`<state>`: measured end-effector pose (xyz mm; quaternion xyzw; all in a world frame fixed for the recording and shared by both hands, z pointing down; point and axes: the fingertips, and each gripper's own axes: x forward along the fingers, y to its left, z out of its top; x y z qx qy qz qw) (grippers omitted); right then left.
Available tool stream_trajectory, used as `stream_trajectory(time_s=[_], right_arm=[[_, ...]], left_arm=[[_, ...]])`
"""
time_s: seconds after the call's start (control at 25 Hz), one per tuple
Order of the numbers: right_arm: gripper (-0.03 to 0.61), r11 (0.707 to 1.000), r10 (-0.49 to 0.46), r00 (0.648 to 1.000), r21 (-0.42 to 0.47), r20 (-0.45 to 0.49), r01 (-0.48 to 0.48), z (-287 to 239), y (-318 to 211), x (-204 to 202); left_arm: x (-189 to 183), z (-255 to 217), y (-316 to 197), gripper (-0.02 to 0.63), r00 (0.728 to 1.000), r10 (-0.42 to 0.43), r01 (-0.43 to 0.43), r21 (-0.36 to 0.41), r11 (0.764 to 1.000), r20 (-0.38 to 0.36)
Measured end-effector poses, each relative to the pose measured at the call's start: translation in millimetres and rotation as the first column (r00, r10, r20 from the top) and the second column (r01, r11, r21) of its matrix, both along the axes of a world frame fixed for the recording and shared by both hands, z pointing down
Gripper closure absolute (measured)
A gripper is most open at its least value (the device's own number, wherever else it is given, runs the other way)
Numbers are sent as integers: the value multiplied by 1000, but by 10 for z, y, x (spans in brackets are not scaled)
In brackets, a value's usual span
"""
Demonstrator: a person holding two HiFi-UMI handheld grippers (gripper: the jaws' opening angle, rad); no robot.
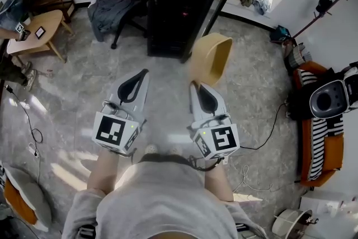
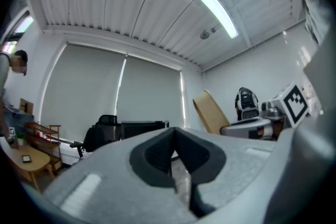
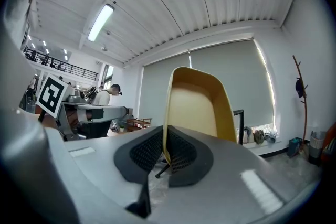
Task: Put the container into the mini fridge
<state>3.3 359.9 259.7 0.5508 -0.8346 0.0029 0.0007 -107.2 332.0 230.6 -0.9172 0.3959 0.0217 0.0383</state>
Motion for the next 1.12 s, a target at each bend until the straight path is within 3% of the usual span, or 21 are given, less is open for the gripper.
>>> stream_trajectory(time_s=[0.16, 0.36, 0.64, 1.12], right_arm=[[566, 1000, -5, 1000, 4, -3, 5, 42, -38, -116], [566, 1000, -26, 995, 9, -97, 27, 84, -175, -111], [565, 1000, -13, 999, 12, -40, 14, 140, -700, 155], [565, 992, -122, 992, 10, -7, 122, 18, -1948, 782]], left_arm=[[-97, 26, -75, 611, 1000, 10, -10, 6, 1000, 1], [0, 61, -209, 611, 999, 31, -31, 13, 999, 11], [180, 107, -722, 611, 1000, 13, -13, 1, 1000, 1], [841, -27, -1852, 611, 998, -64, 64, 8, 998, -7]])
